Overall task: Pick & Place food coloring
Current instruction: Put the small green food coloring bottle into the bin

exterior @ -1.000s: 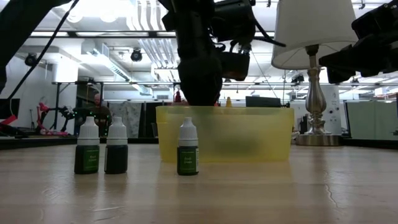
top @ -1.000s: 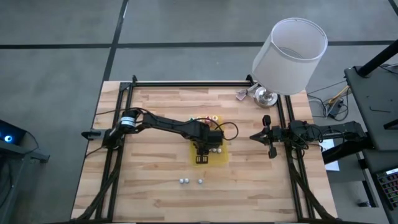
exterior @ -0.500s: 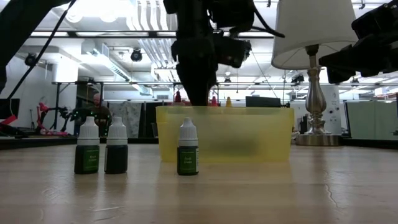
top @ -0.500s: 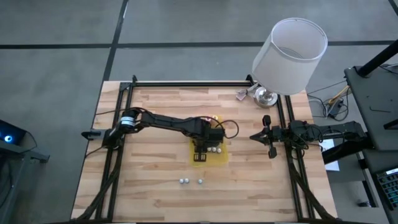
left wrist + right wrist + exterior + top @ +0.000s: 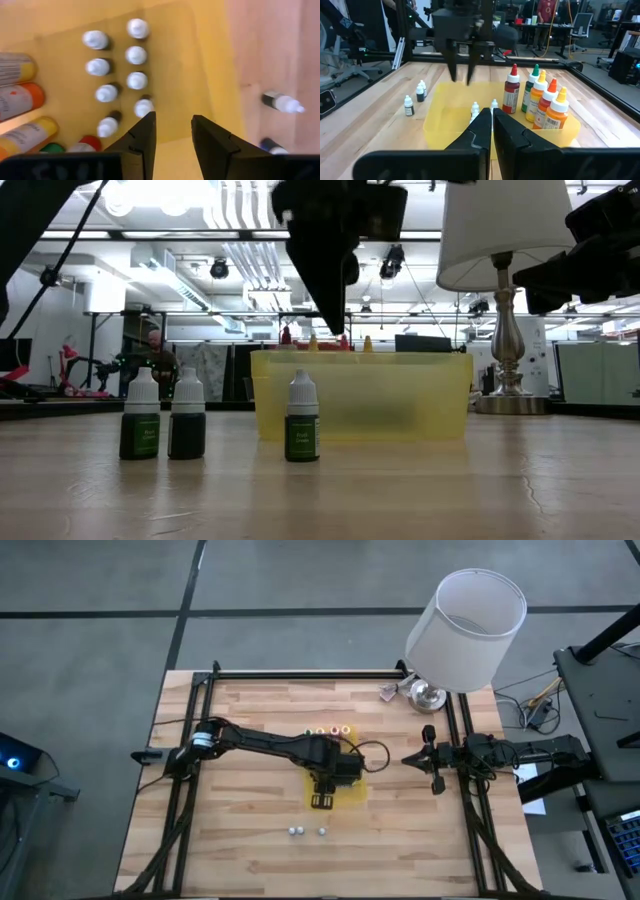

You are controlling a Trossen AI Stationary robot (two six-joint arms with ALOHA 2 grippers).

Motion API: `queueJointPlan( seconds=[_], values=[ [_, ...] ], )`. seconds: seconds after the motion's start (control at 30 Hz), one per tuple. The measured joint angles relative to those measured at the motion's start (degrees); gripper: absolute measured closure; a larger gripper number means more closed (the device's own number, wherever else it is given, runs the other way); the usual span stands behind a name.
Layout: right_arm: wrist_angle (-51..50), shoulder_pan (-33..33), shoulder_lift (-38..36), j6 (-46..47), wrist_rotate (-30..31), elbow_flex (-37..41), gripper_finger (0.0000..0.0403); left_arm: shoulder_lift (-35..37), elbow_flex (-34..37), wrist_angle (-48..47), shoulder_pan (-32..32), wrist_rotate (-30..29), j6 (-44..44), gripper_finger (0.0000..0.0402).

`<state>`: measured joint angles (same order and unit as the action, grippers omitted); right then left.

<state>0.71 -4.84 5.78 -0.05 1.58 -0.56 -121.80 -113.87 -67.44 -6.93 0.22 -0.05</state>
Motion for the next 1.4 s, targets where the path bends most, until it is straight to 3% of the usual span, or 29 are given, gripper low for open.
queueJointPlan(
  seconds=[0.27,0.57,0.73,0.93,1.13,1.4],
  values=[
    [0.0,0.0,0.0,0.0,0.0,0.0,0.0394,1.5,-0.7,-2.0,-4.6,0.9,-0.5,0.0305],
    [0.0,0.0,0.0,0.0,0.0,0.0,0.0394,2.2,-0.4,-4.2,-8.2,1.0,-9.4,0.0302],
    [0.0,0.0,0.0,0.0,0.0,0.0,0.0394,2.2,-0.3,-4.4,-9.5,1.6,-16.1,0.0261],
    [0.0,0.0,0.0,0.0,0.0,0.0,0.0394,2.2,-0.3,-6.3,-12.0,1.7,-17.6,0.0206],
    [0.0,0.0,0.0,0.0,0.0,0.0,0.0394,3.0,0.3,-11.6,-15.5,0.0,-15.5,0.0199],
    [0.0,0.0,0.0,0.0,0.0,0.0,0.0394,8.7,8.3,-5.7,-20.2,-0.9,-18.2,0.0199]
  ],
)
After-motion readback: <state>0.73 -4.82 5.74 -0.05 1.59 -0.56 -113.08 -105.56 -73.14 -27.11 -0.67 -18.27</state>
